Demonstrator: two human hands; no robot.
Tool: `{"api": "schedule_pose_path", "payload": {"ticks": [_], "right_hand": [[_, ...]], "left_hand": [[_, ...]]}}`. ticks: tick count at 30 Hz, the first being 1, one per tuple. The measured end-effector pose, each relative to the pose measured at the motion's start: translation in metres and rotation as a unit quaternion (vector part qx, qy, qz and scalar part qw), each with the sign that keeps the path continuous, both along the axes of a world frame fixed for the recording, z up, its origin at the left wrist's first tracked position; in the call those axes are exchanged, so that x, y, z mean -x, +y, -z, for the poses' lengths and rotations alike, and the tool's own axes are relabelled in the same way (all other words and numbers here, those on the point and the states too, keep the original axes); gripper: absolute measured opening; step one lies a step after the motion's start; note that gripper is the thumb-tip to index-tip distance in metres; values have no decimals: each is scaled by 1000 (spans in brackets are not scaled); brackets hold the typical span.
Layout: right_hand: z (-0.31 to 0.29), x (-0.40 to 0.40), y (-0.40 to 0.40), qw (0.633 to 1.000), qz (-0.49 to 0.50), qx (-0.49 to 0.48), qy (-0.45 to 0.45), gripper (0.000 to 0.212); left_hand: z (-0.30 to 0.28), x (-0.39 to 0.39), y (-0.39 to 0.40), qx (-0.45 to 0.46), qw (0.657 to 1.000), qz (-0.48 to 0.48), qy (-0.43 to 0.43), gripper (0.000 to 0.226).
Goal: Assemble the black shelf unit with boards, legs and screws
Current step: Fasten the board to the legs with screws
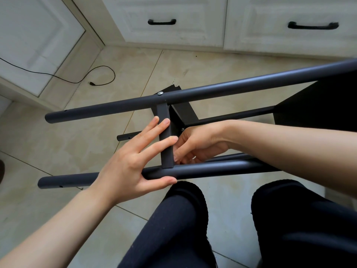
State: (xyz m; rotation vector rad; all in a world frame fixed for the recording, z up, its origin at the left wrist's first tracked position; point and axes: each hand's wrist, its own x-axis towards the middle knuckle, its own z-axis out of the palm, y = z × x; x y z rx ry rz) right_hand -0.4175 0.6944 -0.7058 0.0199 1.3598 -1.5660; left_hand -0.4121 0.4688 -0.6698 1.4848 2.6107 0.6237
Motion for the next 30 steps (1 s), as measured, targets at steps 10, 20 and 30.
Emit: {"api": "schedule_pose_path", "payload": {"ticks": [10, 20, 30], "right_hand": [[-1, -1, -6, 999, -22, -38, 11, 19], [-3, 1, -2, 999, -35, -38, 3, 17], [-5, 0, -4, 999, -42, -27, 9, 9]], "left_hand": [[0, 0, 0, 1, 1000, -1, -1, 73], [1, 0, 0, -1, 1000, 1, 0, 73], [0, 0, 0, -5, 1000, 0, 0, 72]]}}
